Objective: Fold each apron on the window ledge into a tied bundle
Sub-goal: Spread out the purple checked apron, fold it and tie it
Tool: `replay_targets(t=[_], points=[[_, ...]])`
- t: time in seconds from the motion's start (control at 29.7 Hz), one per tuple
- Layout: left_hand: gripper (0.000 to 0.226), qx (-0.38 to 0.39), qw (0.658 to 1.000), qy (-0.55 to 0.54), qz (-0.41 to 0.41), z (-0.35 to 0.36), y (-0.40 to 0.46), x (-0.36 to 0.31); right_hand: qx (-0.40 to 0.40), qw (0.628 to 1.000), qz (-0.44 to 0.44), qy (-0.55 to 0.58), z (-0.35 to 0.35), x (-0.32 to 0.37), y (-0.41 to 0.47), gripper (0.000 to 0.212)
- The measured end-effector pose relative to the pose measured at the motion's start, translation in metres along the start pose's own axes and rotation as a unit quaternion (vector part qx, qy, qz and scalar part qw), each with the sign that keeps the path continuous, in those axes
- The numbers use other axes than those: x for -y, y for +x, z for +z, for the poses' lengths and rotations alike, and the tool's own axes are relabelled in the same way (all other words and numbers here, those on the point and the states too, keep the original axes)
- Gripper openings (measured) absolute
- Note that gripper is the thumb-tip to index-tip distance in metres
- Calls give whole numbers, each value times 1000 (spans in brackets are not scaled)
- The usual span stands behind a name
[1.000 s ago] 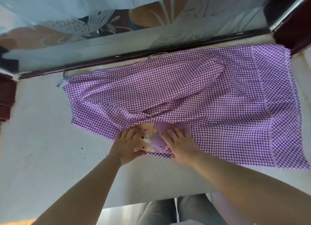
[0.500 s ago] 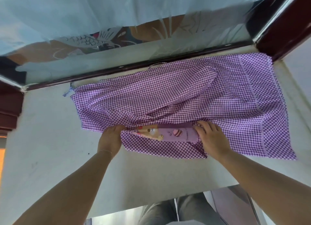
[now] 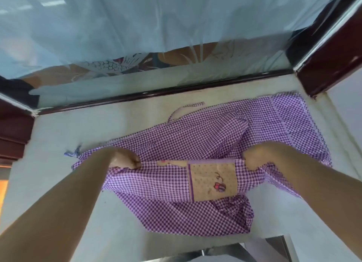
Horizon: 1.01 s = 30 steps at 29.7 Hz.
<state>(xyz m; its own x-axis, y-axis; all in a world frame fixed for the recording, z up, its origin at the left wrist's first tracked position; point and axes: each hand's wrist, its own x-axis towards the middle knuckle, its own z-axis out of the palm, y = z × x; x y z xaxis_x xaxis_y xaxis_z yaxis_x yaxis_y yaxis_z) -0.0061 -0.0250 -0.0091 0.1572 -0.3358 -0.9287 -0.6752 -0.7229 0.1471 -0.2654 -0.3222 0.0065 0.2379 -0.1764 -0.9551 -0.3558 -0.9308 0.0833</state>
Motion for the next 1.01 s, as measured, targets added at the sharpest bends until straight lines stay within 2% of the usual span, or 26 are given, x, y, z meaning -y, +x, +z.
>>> replay_targets(t=[0.1,0.17,0.27,0.34,0.44,0.54,0.74,0.87,0.94,1.01], points=[[35,-71,997,12,3,-30,0,17,-34,998,-4,48,-60,-17,-9,21],[33,-154,987,-37,-12,-35,13,26,-85,994,2,64,-90,-24,-1,11],[26,-293,944,-139,-67,-35,34,26,-182,979,20,94,-120,-24,31,33],[27,-331,927,-147,-101,-33,47,24,-252,961,22,110,-128,-21,50,31],[26,-343,919,-147,-131,-31,65,26,-311,942,21,123,-130,-20,82,30],[29,-316,928,-119,-158,-29,83,29,-303,944,12,132,-129,-21,110,30],[23,-367,910,-68,-180,-30,99,29,-336,935,19,115,-128,-25,141,27],[21,-379,902,-50,-200,-33,104,28,-331,933,28,137,-132,-29,150,29],[21,-405,888,-42,-215,-35,102,21,-331,933,23,142,-132,-29,152,28],[33,-459,870,-48,-176,-37,101,0,-333,931,22,146,-131,-29,154,29]])
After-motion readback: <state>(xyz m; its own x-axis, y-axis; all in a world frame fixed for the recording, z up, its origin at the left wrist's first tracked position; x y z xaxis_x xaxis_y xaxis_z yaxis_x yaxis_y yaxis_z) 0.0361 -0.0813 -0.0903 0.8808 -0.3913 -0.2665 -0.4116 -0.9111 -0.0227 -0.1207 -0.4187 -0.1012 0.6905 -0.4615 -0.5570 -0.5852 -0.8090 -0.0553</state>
